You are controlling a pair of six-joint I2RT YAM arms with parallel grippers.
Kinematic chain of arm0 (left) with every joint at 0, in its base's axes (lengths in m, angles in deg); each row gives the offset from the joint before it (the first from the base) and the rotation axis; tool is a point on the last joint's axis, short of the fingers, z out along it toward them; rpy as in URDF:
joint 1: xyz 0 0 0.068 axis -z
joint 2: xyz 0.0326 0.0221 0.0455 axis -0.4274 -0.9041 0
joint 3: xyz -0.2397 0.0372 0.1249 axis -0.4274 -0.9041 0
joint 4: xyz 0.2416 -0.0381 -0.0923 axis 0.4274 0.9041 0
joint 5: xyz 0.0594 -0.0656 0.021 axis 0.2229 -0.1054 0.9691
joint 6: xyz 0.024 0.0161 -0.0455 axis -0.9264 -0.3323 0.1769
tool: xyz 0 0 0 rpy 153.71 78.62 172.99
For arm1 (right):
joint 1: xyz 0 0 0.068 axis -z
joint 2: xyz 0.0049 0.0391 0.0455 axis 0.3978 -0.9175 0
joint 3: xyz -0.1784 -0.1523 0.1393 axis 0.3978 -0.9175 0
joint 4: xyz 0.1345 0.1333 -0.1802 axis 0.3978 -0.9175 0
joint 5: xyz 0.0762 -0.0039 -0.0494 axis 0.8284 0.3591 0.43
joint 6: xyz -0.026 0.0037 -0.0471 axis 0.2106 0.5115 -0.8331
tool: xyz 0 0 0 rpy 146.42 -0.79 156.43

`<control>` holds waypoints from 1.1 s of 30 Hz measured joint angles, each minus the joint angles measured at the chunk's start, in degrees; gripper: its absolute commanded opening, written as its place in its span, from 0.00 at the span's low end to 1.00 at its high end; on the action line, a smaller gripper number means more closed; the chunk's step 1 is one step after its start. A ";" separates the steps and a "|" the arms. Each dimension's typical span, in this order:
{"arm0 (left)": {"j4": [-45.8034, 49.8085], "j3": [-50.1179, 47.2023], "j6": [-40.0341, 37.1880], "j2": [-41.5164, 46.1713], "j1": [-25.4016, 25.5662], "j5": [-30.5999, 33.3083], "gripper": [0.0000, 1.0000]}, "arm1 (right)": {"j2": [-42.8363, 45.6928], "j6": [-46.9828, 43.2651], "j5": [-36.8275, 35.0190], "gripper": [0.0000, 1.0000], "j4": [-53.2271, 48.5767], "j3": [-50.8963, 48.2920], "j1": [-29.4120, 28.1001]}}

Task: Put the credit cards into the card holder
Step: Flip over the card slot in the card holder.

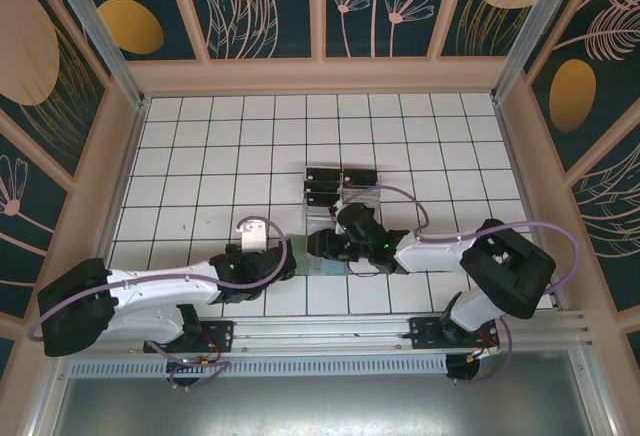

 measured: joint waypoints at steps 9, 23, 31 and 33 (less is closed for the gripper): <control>4.31 -1.07 4.28 5.46 0.02 3.80 0.98 | -8.92 0.00 0.35 0.38 0.26 5.16 -1.73; 1.53 -1.36 0.17 5.11 0.00 2.49 0.98 | -0.39 -0.85 -1.25 0.37 -2.86 5.70 -1.90; -5.20 0.79 -6.01 -0.96 0.00 -1.62 0.99 | 12.13 -1.09 -5.86 0.37 -7.58 -2.38 1.55; -6.23 1.29 -6.73 -2.86 0.00 -2.36 0.99 | 12.79 -1.22 -6.78 0.37 -9.31 -4.09 1.97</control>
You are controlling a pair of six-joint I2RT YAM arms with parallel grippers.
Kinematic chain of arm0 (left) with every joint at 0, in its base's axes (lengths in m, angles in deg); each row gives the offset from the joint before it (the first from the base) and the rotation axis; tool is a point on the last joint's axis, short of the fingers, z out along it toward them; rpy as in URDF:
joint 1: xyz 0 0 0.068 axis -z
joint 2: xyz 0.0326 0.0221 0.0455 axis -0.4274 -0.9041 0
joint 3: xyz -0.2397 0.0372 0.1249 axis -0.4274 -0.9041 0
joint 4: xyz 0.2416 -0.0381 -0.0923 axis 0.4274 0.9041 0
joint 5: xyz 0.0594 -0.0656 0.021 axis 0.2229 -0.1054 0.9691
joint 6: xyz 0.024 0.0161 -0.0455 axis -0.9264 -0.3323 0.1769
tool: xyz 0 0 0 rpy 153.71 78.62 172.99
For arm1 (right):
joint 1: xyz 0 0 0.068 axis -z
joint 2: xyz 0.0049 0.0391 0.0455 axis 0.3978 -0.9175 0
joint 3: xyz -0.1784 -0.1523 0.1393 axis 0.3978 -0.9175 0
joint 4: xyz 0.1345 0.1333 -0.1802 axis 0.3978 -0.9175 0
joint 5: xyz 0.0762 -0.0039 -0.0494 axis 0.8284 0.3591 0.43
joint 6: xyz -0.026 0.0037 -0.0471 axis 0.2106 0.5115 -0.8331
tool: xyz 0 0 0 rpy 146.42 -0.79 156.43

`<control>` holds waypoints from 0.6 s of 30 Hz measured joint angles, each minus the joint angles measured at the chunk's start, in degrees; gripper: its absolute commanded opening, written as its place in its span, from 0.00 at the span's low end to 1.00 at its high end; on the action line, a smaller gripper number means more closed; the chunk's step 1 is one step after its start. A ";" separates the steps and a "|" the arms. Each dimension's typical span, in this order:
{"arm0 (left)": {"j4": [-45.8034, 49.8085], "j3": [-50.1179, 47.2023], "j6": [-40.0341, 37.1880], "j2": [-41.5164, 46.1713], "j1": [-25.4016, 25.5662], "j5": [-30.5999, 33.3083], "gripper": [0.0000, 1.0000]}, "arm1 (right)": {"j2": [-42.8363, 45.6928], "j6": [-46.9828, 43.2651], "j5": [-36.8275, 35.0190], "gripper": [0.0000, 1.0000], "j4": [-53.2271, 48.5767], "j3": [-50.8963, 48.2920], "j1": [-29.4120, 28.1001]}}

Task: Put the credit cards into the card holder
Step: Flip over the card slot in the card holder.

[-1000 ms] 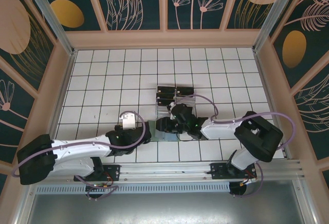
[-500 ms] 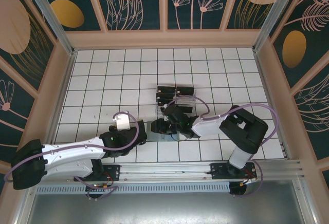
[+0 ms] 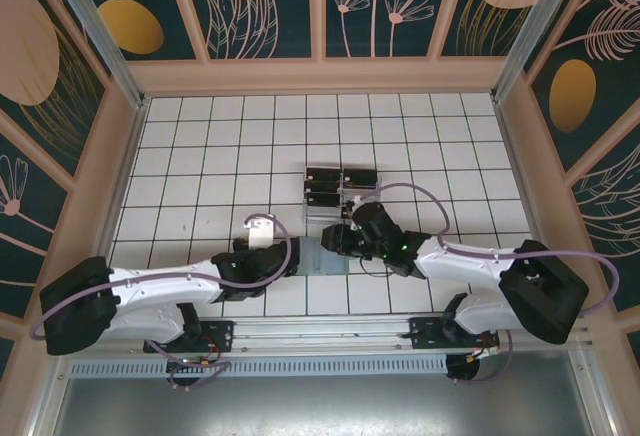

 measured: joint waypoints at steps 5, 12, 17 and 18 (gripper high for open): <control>-0.37 0.07 -0.26 -3.67 0.00 -0.48 0.98 | 0.07 -0.90 -1.03 0.37 -2.21 -1.62 0.00; -0.70 -0.15 0.35 -6.51 0.00 -0.61 0.99 | -1.25 -0.98 -1.46 0.37 -2.32 -1.77 0.00; -1.70 -1.09 1.07 -7.80 0.00 -0.72 0.98 | -2.91 -1.22 -1.46 0.37 -2.29 -1.77 0.00; -1.84 -1.29 1.22 -7.91 0.00 -0.83 0.98 | -3.23 -1.25 -1.46 0.37 -2.29 -1.77 0.00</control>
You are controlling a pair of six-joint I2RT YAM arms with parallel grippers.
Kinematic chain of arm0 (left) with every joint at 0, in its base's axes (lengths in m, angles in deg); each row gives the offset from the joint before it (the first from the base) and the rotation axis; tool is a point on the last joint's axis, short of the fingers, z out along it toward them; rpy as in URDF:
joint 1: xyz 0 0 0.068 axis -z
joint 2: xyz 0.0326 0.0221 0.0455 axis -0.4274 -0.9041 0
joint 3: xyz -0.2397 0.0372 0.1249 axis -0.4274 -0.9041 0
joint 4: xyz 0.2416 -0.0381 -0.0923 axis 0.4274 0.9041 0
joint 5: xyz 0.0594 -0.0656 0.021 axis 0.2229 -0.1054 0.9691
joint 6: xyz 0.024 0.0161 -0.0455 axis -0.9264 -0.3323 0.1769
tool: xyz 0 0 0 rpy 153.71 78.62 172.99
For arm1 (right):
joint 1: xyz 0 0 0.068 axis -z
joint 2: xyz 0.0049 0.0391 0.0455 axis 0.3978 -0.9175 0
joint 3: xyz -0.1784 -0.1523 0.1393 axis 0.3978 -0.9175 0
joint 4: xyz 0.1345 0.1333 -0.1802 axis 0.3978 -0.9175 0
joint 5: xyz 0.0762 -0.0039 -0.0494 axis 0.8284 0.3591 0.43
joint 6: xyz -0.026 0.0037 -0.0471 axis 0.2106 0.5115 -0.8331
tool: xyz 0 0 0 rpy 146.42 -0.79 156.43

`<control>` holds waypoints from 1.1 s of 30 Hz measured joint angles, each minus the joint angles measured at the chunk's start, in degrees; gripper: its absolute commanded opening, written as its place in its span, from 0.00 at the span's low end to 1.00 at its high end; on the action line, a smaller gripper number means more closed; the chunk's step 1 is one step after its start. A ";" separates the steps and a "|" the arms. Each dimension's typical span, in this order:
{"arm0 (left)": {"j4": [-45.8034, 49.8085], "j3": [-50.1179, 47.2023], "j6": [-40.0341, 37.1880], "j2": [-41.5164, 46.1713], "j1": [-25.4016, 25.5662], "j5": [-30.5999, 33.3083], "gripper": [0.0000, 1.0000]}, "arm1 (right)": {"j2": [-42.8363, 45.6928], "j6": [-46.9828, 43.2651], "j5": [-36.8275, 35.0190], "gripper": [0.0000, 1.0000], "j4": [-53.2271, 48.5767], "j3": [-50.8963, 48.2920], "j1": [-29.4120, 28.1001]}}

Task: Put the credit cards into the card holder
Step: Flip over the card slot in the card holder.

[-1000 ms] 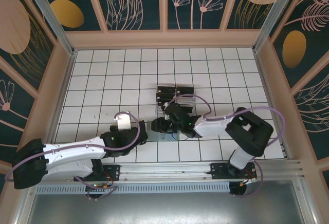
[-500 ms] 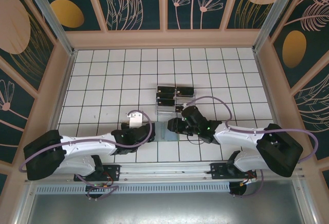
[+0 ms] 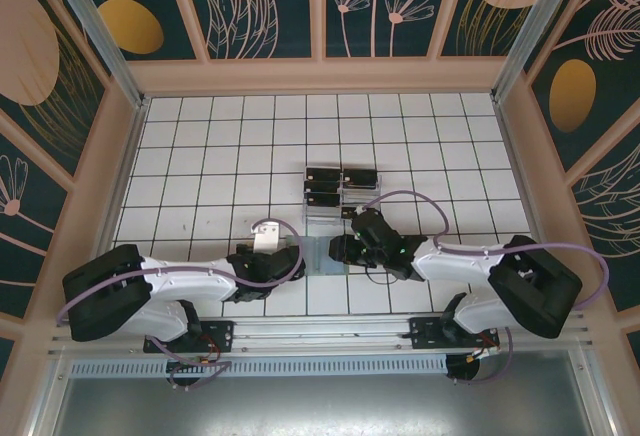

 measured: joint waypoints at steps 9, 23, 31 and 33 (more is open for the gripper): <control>-1.44 -2.10 0.68 -0.17 0.00 -0.63 0.99 | -2.49 -0.11 0.02 0.38 1.11 -0.37 0.00; -4.52 -3.19 1.57 -2.10 0.00 -1.05 0.99 | -4.59 -0.09 2.23 0.38 5.07 -0.35 0.00; -5.25 -3.39 1.70 -2.36 0.00 -1.03 0.98 | -8.09 -0.09 4.37 0.37 6.51 2.08 -0.33; -5.44 -3.50 1.79 -2.34 0.00 -1.05 0.98 | -8.94 -0.09 4.70 0.37 6.80 2.86 -0.59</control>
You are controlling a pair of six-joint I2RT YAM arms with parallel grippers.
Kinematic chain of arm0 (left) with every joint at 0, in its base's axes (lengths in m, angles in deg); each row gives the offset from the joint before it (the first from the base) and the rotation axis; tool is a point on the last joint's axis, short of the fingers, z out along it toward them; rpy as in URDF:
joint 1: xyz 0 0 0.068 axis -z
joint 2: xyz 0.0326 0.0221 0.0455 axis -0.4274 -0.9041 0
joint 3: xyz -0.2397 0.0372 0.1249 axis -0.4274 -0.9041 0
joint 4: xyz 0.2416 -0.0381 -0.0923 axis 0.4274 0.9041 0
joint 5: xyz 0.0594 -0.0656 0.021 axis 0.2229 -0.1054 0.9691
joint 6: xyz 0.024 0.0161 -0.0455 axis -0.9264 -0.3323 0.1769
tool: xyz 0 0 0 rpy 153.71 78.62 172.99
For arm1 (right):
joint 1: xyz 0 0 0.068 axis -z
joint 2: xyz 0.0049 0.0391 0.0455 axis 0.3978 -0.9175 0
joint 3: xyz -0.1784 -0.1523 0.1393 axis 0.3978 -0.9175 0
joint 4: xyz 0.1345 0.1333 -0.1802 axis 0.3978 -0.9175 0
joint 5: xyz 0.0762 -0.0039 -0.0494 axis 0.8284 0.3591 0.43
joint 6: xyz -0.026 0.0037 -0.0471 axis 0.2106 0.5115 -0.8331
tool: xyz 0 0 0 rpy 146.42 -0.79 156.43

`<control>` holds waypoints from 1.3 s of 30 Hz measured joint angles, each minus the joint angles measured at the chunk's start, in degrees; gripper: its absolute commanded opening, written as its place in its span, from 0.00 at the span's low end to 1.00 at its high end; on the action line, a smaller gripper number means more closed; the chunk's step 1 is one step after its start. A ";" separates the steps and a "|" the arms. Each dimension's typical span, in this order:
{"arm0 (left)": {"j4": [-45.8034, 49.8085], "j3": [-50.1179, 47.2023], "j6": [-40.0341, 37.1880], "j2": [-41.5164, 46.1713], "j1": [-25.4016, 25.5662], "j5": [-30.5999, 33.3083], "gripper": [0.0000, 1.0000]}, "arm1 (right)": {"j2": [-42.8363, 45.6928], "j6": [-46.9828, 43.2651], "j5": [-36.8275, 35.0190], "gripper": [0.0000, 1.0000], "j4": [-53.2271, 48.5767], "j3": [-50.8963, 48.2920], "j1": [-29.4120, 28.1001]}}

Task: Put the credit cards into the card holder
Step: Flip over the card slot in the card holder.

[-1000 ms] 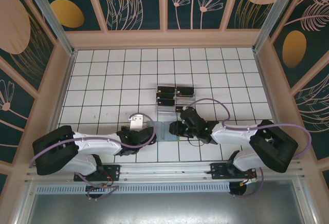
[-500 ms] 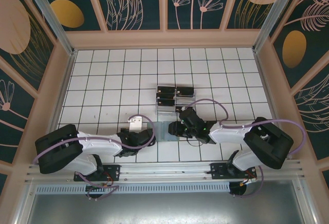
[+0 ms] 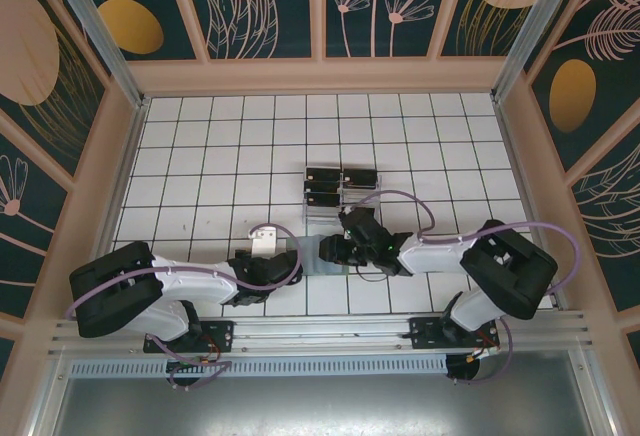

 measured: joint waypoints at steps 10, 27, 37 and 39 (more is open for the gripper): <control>-0.33 -0.50 0.26 0.68 0.00 -0.04 0.98 | -1.27 0.04 1.38 0.37 0.74 3.65 -1.73; 5.11 -2.14 3.87 15.28 0.00 3.76 0.98 | -7.45 0.22 2.43 0.36 1.44 8.24 -3.56; 6.29 -3.56 4.50 17.18 0.00 4.13 0.98 | -10.45 0.26 2.54 0.36 1.81 11.56 -5.03; 6.36 -3.67 4.70 17.90 0.00 4.20 0.98 | -10.88 0.26 2.69 0.36 1.84 11.96 -5.05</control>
